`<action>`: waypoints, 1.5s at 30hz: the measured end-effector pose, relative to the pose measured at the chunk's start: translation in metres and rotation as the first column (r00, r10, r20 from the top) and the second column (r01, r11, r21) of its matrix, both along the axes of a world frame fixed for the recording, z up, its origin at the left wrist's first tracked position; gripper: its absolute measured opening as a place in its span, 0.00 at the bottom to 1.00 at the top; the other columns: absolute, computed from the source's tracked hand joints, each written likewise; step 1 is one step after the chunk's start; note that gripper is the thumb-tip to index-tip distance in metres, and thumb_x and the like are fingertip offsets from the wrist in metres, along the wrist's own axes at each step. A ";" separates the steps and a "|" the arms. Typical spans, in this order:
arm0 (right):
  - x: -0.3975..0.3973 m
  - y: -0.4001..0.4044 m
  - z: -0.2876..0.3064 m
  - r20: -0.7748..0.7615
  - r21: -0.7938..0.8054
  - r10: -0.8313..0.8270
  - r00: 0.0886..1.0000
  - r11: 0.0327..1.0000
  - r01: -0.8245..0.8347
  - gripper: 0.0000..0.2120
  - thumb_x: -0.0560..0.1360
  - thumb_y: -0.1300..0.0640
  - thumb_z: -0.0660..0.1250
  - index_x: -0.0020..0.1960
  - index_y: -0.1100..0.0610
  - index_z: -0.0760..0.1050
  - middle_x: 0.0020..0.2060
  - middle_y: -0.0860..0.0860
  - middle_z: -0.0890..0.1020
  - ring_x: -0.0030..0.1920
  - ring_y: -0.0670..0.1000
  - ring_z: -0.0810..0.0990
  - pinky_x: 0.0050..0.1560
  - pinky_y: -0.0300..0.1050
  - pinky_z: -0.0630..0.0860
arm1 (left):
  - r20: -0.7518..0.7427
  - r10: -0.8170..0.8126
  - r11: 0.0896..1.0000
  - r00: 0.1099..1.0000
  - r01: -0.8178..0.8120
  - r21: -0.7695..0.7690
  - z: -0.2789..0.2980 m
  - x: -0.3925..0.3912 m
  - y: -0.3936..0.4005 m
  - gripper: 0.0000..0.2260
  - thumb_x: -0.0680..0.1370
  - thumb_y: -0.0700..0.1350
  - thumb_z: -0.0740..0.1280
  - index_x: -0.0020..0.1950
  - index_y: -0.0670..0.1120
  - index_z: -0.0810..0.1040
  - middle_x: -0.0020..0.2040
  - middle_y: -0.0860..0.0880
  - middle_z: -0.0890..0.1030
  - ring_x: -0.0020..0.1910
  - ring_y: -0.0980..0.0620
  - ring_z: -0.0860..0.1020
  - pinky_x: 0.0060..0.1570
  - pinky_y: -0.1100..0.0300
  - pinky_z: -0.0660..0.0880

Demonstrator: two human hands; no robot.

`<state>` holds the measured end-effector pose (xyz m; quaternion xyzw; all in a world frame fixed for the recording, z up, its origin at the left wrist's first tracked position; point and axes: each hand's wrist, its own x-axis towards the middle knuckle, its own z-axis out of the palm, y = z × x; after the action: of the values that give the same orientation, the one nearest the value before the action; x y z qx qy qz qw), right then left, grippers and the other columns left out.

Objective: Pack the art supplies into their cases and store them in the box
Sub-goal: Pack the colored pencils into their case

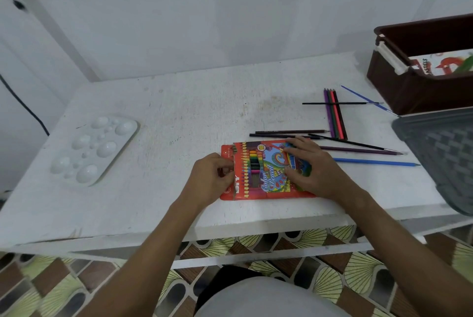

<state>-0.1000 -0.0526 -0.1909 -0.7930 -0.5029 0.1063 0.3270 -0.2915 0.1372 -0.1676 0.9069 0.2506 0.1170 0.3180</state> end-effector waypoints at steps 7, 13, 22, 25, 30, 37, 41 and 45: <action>0.000 0.000 0.001 -0.008 0.010 -0.002 1.000 1.000 0.002 0.27 0.73 0.47 0.68 0.69 0.55 0.70 0.71 0.48 0.67 0.71 0.41 0.55 0.70 0.44 0.59 | -0.031 0.025 0.997 0.999 -0.023 0.068 -0.002 0.003 -0.002 0.05 0.73 0.47 0.71 0.46 0.47 0.81 0.41 0.52 0.78 0.39 0.56 0.76 0.41 0.62 0.75; -0.002 -0.002 0.002 -0.066 0.052 0.012 0.998 0.999 -0.009 0.27 0.72 0.44 0.66 0.68 0.54 0.72 0.71 0.46 0.68 0.73 0.42 0.57 0.69 0.45 0.63 | 0.003 0.058 0.996 0.998 -0.058 0.060 -0.003 0.006 -0.004 0.02 0.72 0.46 0.72 0.42 0.50 0.79 0.38 0.55 0.78 0.37 0.55 0.77 0.40 0.58 0.77; -0.001 0.000 -0.001 -0.007 -0.013 0.013 1.000 1.000 -0.013 0.29 0.73 0.42 0.64 0.69 0.54 0.70 0.72 0.47 0.66 0.73 0.43 0.55 0.71 0.43 0.57 | -0.022 -0.018 0.997 1.000 0.016 -0.074 -0.002 0.005 0.009 0.05 0.74 0.47 0.72 0.48 0.49 0.84 0.42 0.56 0.82 0.39 0.58 0.80 0.39 0.69 0.74; 0.000 0.000 -0.002 -0.015 -0.037 0.019 1.000 0.999 -0.019 0.27 0.74 0.45 0.67 0.70 0.54 0.69 0.72 0.46 0.65 0.73 0.42 0.54 0.71 0.44 0.57 | -0.165 -0.136 0.988 0.977 0.123 -0.089 0.011 0.009 0.015 0.06 0.77 0.46 0.69 0.50 0.48 0.83 0.46 0.54 0.83 0.42 0.57 0.81 0.42 0.67 0.76; 0.000 0.001 0.000 -0.029 -0.038 0.003 1.000 0.999 -0.004 0.30 0.71 0.40 0.64 0.69 0.53 0.69 0.72 0.45 0.66 0.72 0.41 0.55 0.71 0.44 0.58 | -0.436 -0.151 0.975 0.887 0.206 0.081 0.045 0.036 0.042 0.08 0.78 0.44 0.64 0.52 0.44 0.82 0.49 0.51 0.82 0.45 0.53 0.79 0.45 0.60 0.77; 0.002 -0.002 -0.001 -0.044 -0.030 0.014 0.999 0.999 -0.015 0.30 0.71 0.41 0.66 0.69 0.52 0.70 0.71 0.45 0.67 0.72 0.41 0.56 0.71 0.46 0.61 | -0.240 -0.230 0.936 0.943 0.282 0.211 0.038 0.103 0.037 0.16 0.78 0.50 0.65 0.65 0.48 0.75 0.57 0.47 0.76 0.51 0.51 0.75 0.49 0.61 0.69; 0.003 -0.001 -0.001 -0.036 -0.035 0.017 0.999 0.999 -0.018 0.30 0.71 0.40 0.65 0.69 0.52 0.70 0.72 0.45 0.66 0.72 0.41 0.55 0.72 0.47 0.61 | -0.290 -0.282 0.912 0.915 0.349 0.215 0.032 0.126 0.029 0.16 0.78 0.51 0.66 0.65 0.50 0.76 0.60 0.49 0.78 0.55 0.50 0.76 0.52 0.59 0.71; 0.004 -0.003 -0.001 -0.033 -0.036 0.023 0.999 0.999 -0.024 0.30 0.72 0.40 0.66 0.70 0.52 0.69 0.72 0.45 0.66 0.72 0.41 0.55 0.72 0.47 0.61 | -0.324 -0.298 0.899 0.898 0.378 0.220 0.028 0.130 0.029 0.13 0.78 0.48 0.66 0.61 0.48 0.79 0.57 0.48 0.79 0.52 0.50 0.77 0.47 0.60 0.71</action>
<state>-0.0959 -0.0556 -0.1924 -0.7911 -0.5046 0.1324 0.3194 -0.1616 0.1658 -0.1397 0.9794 0.1114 -0.0370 0.1645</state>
